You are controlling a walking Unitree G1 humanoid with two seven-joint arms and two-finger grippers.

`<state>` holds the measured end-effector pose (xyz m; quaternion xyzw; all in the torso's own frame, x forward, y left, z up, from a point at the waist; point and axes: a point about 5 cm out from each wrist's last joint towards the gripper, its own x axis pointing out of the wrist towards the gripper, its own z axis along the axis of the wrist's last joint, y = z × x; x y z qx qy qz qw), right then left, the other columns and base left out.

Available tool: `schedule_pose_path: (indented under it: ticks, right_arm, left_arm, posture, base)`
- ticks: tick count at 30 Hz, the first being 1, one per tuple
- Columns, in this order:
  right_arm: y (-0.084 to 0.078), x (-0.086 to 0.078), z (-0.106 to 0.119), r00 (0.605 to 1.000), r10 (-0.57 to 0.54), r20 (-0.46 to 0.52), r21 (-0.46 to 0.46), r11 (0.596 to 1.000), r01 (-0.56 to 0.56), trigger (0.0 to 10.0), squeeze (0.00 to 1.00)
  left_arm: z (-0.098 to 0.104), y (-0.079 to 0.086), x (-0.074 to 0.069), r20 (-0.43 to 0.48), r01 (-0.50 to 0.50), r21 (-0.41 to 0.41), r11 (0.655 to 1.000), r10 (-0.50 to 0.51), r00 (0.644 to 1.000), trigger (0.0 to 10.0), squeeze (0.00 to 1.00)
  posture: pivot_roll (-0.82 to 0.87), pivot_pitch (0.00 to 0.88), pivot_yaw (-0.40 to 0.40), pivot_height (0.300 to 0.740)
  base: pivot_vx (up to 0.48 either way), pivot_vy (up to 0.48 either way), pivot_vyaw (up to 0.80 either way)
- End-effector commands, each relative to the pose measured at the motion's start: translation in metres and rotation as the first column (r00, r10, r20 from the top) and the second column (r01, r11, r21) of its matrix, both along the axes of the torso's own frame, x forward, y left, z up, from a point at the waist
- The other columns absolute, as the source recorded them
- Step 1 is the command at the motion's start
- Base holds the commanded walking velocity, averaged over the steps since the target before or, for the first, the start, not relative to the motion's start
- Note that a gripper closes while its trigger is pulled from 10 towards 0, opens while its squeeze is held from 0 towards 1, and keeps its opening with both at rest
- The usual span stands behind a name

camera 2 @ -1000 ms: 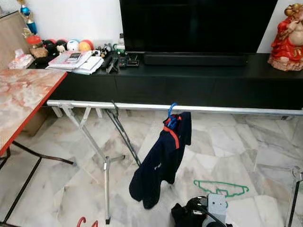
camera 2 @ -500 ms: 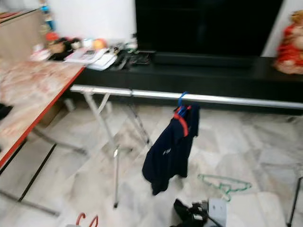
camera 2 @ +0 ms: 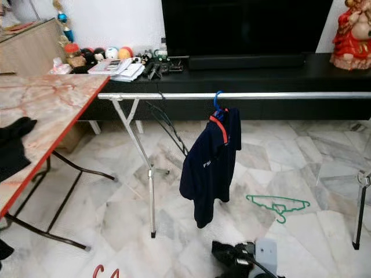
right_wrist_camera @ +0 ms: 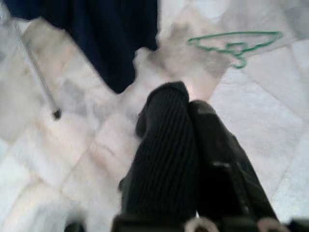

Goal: Hang hanger

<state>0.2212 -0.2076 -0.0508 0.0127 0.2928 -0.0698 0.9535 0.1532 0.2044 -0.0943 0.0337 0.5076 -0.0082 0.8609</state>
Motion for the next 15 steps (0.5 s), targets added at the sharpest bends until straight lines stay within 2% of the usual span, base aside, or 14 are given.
schedule_pose_path:
  ticks: [1, 13, 15]
  right_arm:
    - [0.0040, 0.0019, 0.0010, 1.000, 0.001, 0.013, 0.009, 1.000, -0.001, 10.0, 0.00]
    - [0.0039, 0.0018, 0.0008, 1.000, 0.002, 0.011, 0.010, 1.000, -0.002, 10.0, 0.00]
    - [0.0038, 0.0015, 0.0006, 1.000, 0.002, 0.010, 0.010, 1.000, -0.002, 10.0, 0.00]
  left_arm:
    - [-0.0013, 0.0005, -0.0031, -0.019, 0.007, 0.003, 1.000, -0.007, 1.000, 10.0, 0.00]
    - [-0.0013, 0.0005, -0.0029, -0.019, 0.010, 0.004, 1.000, -0.010, 1.000, 10.0, 0.00]
    - [-0.0013, 0.0006, -0.0030, -0.019, 0.010, 0.004, 1.000, -0.010, 1.000, 10.0, 0.00]
  posture:
    - [0.01, 0.049, 0.016, 0.740]
    - [0.01, 0.049, 0.016, 0.740]
    - [0.01, 0.049, 0.016, 0.740]
  base:
    - [-0.315, 0.000, 0.00]
    - [-0.313, 0.000, 0.00]
    - [0.000, 0.000, 0.00]
